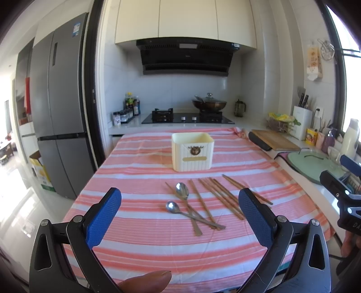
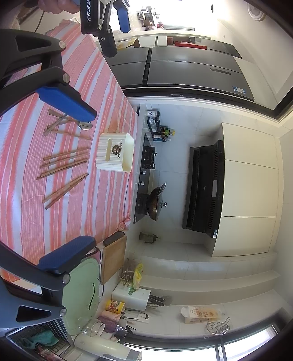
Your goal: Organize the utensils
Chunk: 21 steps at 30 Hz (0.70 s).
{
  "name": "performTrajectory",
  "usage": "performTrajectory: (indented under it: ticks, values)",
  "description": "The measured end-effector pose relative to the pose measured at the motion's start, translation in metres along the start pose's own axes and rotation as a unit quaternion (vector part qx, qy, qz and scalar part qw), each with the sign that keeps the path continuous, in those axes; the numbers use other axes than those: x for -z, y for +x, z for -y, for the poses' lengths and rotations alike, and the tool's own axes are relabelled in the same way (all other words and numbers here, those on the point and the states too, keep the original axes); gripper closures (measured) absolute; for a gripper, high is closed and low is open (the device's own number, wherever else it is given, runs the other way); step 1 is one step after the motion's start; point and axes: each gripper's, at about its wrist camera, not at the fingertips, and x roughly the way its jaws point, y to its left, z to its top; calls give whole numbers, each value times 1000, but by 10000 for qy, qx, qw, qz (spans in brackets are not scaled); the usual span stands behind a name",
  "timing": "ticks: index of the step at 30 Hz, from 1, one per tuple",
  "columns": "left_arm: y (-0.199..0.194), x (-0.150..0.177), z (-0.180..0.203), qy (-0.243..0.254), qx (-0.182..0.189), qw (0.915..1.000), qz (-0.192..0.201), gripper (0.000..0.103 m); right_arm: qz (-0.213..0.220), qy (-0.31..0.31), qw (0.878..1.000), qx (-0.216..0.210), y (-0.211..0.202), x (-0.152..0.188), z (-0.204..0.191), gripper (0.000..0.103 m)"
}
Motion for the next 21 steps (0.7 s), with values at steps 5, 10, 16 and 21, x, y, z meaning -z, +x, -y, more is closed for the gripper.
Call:
performTrajectory:
  ticks: [5,10,16,21]
  values:
    - [0,0,0,-1,-2,10000,1,0,12,-7,10000,-1,0,1,-1,0]
    - [-1,1,2,1,-1,10000,-6,0,-4,2,10000,-3,0,1,0,0]
    - [-1,1,2,1,-1,10000,-6,0,-6,16,10000,-2,1,2,2,0]
    - [-1,1,2,0,2,10000,-9,0,-14,20,10000,6,2,2,3,0]
